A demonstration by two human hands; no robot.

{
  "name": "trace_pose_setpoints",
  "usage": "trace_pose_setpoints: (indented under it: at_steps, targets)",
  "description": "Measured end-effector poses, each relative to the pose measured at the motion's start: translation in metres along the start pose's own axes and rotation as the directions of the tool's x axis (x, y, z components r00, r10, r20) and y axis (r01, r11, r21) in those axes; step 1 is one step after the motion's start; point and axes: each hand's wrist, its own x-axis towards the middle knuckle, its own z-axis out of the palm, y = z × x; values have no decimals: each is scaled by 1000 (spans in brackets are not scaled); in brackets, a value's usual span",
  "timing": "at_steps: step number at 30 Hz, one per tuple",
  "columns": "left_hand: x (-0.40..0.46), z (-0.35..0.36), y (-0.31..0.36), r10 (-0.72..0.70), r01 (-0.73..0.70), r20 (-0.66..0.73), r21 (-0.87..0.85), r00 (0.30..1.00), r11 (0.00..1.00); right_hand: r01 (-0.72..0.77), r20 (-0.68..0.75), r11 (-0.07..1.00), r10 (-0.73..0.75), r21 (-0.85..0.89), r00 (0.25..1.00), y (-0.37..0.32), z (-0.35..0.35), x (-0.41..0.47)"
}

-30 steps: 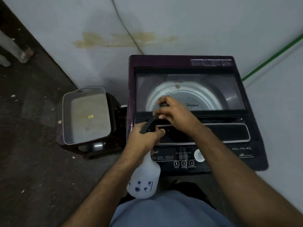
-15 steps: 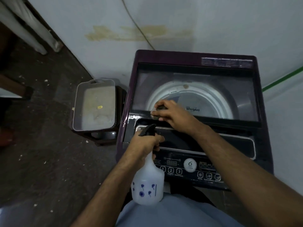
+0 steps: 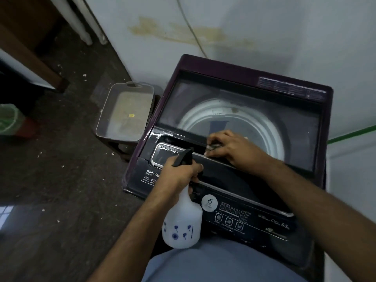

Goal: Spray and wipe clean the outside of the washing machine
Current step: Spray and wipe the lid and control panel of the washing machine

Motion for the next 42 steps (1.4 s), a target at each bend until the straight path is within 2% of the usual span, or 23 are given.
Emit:
trace_pose_setpoints:
  at_steps: [3,7,12,16,19,22,24,26,29,34,42]
  targets:
    - [1,-1,-6,-5,5,-29,-30,1000,1000,-24,49,1000,25,-8,998,8,2,-1]
    - [-1,-4,-8,12,-13,-33,-51,999,999,24,-28,999,-24,-24,999,-13,13,37]
    - [-1,-12,-4,39,-44,-77,-70,996,997,-232,8,947,236,221,972,-48,32,119]
    - [2,-13,2,40,-47,-88,-81,995,996,-142,-26,970,149,197,988,-62,24,136]
    - [4,-7,6,46,-54,-91,-88,995,995,-23,-25,992,26,126,999,-50,22,117]
    - [4,4,11,41,-46,-53,-90,998,995,-86,-17,989,89,119,996,-38,23,96]
    - [4,8,13,31,-34,-35,-105,999,994,-140,-82,977,155,158,985,-35,21,83]
    - [4,17,13,22,-23,-11,-93,1000,995,-124,-136,987,137,105,981,-28,17,63]
    - [3,31,12,28,-26,30,-58,999,998,-53,-80,999,53,-6,995,-17,13,35]
    - [0,51,7,32,-33,78,13,996,999,-9,-69,1000,7,-29,998,7,3,-18]
    - [-5,95,9,29,-50,190,107,981,993,-42,-3,999,42,-16,999,42,-13,-96]
